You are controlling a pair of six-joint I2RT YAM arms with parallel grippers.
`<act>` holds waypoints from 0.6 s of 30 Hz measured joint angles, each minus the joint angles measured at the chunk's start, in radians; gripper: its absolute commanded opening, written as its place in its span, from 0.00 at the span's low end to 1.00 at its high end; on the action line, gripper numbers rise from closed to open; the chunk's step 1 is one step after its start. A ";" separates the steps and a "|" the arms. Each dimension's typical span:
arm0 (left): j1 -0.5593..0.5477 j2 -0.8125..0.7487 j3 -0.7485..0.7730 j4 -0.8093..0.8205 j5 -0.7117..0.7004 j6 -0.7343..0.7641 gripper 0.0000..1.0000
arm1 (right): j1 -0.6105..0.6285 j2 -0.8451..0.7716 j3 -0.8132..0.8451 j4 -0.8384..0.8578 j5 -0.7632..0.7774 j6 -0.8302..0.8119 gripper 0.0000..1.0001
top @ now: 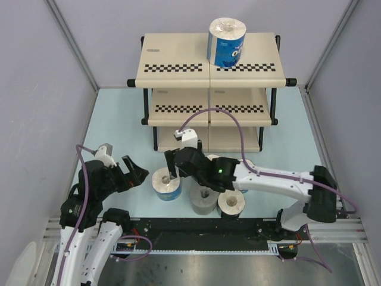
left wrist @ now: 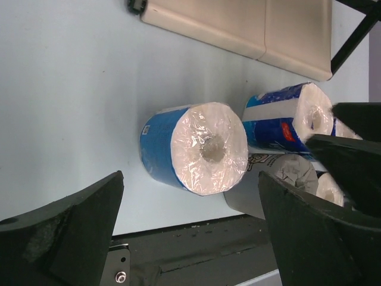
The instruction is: Place and organize the paper towels onto the shelf
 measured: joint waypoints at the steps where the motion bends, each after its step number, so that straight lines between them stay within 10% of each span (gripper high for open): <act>1: 0.000 0.000 -0.008 0.009 0.009 0.000 1.00 | 0.008 -0.033 0.000 -0.010 0.016 0.000 0.85; 18: -0.017 0.087 -0.119 0.061 -0.014 -0.007 1.00 | 0.038 -0.417 -0.100 -0.175 0.233 0.054 0.85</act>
